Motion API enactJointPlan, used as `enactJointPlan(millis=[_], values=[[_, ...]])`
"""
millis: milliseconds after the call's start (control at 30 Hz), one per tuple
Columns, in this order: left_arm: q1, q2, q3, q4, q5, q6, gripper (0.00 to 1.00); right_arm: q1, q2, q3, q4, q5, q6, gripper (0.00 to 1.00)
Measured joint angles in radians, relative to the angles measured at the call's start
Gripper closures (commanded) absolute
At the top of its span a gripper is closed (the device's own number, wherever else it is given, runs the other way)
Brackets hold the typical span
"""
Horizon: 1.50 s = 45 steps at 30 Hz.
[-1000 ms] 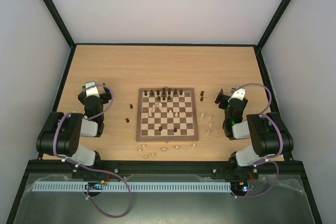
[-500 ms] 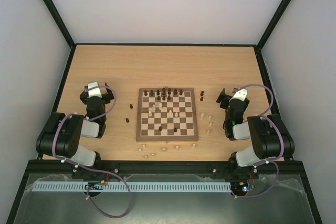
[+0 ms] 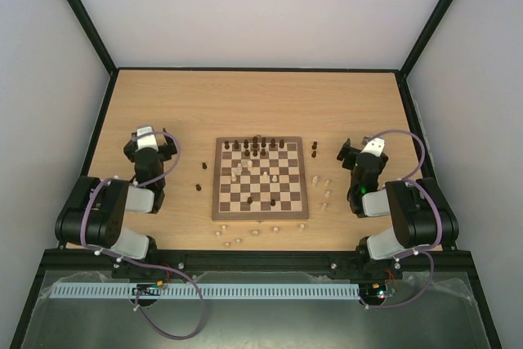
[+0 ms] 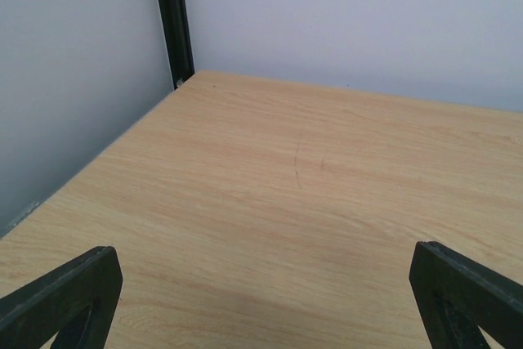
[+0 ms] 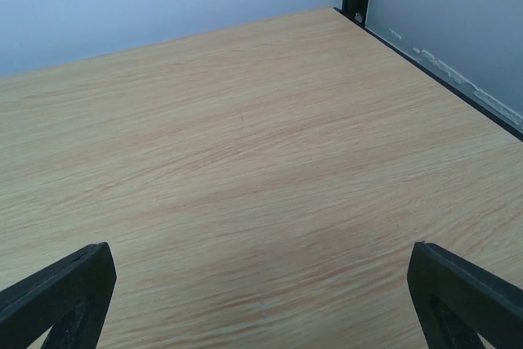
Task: Set up the chess pieces on the board
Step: Pick up the chess piece at the center of the board.
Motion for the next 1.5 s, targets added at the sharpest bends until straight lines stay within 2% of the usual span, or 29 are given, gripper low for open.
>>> enactJointPlan(millis=[167, 267, 400, 633, 700, 867, 967, 1067, 1167, 1333, 1400, 1500], values=[[-0.005, -0.095, 0.132, -0.24, 0.0, 0.014, 0.0, -0.004, 0.001, 0.032, -0.022, -0.001, 0.008, 0.01], [-0.005, -0.227, 0.192, -0.336, 0.011, 0.025, 0.01, -0.006, 0.001, 0.025, -0.021, -0.001, 0.009, 0.01], [-0.01, -0.396, 0.23, -0.449, 0.053, 0.029, 0.01, -0.006, 0.001, 0.026, -0.026, -0.001, 0.01, 0.01], [-0.05, -0.534, 0.256, -0.629, 0.146, 0.027, 0.0, -0.006, -0.028, 0.021, -0.045, 0.005, 0.012, 0.01], [-0.077, -0.57, 0.256, -0.674, 0.162, 0.028, 0.01, -0.006, -0.124, 0.006, -0.104, 0.022, 0.019, 0.01], [-0.117, -0.642, 0.256, -0.758, 0.2, 0.027, 0.0, -0.006, -0.48, 0.001, -0.272, 0.027, 0.017, 0.01], [-0.138, -0.688, 0.264, -0.82, 0.217, 0.014, 0.0, -0.006, -0.661, 0.039, -0.442, 0.013, 0.045, 0.01], [-0.152, -0.725, 0.31, -0.896, 0.22, -0.045, 0.01, -0.006, -0.774, 0.148, -0.653, 0.0, 0.111, 0.01], [-0.16, -0.736, 0.44, -1.014, 0.235, -0.152, 0.0, -0.007, -0.811, 0.323, -0.861, -0.058, 0.191, 0.01], [-0.159, -0.735, 0.648, -1.173, 0.337, -0.279, 0.01, -0.008, -0.767, 0.613, -1.136, -0.285, 0.304, 0.01], [-0.16, -0.746, 0.682, -1.215, 0.398, -0.307, 0.0, -0.008, -0.735, 0.674, -1.205, -0.42, 0.327, 0.01], [-0.16, -0.776, 0.689, -1.276, 0.504, -0.33, 0.01, -0.008, -0.708, 0.667, -1.275, -0.56, 0.37, 0.01]])
